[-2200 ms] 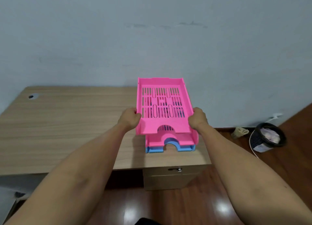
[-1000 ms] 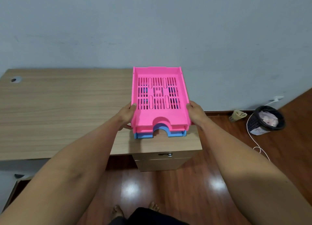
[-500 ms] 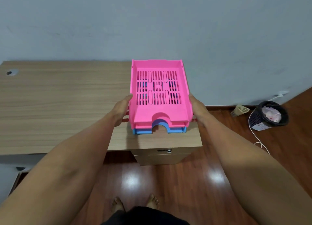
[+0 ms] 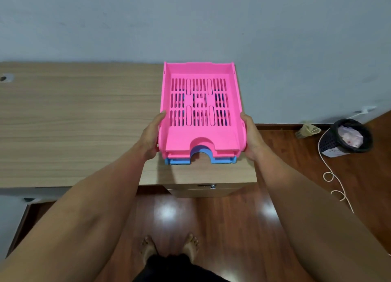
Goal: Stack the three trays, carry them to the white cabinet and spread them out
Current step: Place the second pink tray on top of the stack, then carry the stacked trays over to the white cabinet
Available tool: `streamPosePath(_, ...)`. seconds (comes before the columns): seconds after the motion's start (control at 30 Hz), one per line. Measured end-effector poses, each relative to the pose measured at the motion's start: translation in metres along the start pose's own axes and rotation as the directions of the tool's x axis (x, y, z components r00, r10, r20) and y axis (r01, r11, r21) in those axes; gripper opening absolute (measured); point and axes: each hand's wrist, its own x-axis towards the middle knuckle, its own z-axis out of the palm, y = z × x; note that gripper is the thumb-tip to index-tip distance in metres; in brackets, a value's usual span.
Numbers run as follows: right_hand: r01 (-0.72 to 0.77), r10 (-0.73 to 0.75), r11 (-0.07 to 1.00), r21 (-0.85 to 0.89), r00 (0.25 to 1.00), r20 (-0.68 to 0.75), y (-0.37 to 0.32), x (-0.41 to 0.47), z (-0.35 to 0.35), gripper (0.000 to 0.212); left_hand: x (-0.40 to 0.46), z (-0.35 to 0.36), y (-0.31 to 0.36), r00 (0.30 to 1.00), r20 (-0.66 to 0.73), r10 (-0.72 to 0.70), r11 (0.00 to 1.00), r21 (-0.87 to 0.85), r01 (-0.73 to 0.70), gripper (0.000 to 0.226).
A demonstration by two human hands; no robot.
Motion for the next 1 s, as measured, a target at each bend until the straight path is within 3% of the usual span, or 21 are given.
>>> streamPosePath(0.17,0.025,-0.023,0.999,0.048,0.999,-0.031,0.001,-0.001,0.006,0.083,-0.002,-0.004,-0.001,0.998,-0.06,0.023,0.992,-0.122,-0.03,0.1)
streamPosePath(0.37,0.09,-0.09,0.996,0.001,0.994,-0.057,-0.021,-0.015,0.034,0.048,-0.026,-0.024,0.017,0.994,-0.068,0.083,0.985,-0.148,-0.092,0.102)
streamPosePath(0.43,0.11,-0.111,0.994,-0.02,0.993,-0.051,-0.031,-0.021,0.05,0.045,-0.04,-0.035,0.028,0.99,-0.077,0.115,0.98,-0.155,-0.126,0.099)
streamPosePath(0.57,0.156,-0.156,0.987,-0.038,0.988,-0.005,-0.045,-0.032,0.091,0.061,-0.068,-0.062,0.045,0.977,-0.117,0.18,0.962,-0.188,-0.2,0.096)
streamPosePath(0.8,0.231,-0.227,0.971,-0.057,0.971,0.078,-0.048,-0.062,0.181,0.046,-0.132,-0.134,0.053,0.936,-0.243,0.256,0.922,-0.23,-0.312,0.09)
streamPosePath(1.0,0.234,-0.214,0.969,-0.077,0.953,0.213,-0.027,-0.101,0.276,0.049,-0.215,-0.221,0.037,0.867,-0.404,0.293,0.875,-0.252,-0.413,0.087)
